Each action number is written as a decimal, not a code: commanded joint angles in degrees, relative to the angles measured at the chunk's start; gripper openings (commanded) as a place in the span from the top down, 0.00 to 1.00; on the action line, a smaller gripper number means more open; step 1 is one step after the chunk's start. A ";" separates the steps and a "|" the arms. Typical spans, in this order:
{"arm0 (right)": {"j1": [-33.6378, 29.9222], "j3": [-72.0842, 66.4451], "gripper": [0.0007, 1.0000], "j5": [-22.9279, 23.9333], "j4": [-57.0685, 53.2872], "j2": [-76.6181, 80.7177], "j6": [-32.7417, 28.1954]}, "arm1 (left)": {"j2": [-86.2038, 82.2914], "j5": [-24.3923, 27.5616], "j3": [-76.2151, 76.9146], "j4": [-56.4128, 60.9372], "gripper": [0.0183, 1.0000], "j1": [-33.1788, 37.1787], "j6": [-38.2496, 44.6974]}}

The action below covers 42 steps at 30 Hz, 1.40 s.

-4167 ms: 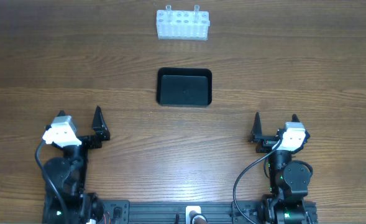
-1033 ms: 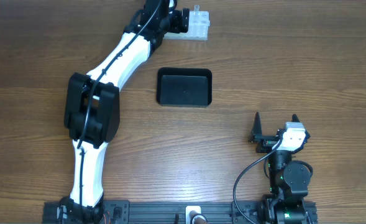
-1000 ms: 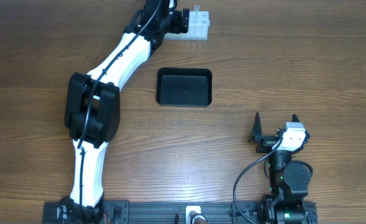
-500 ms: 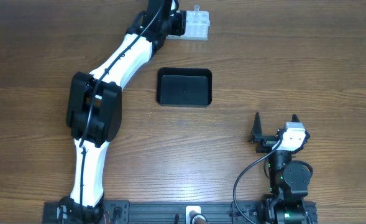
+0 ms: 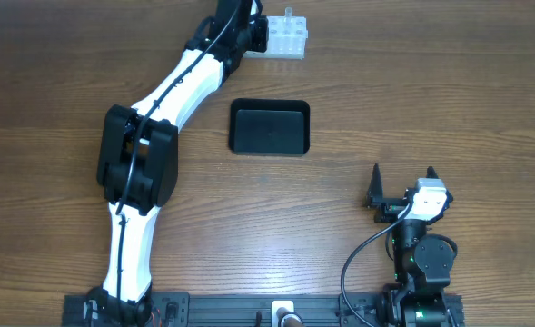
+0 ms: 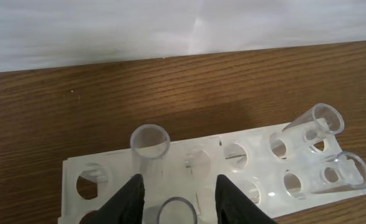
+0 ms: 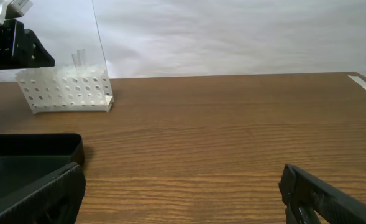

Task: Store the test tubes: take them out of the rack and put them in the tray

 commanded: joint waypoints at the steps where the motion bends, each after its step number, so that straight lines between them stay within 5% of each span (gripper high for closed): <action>1: 0.31 -0.31 0.01 -0.46 -0.22 -0.57 0.55 | 1.11 -0.28 1.55 0.17 0.67 -0.26 0.02; 42: 0.31 -0.31 0.01 -0.46 -0.22 -0.57 0.55 | 0.44 -0.96 1.57 0.17 0.83 -0.57 0.00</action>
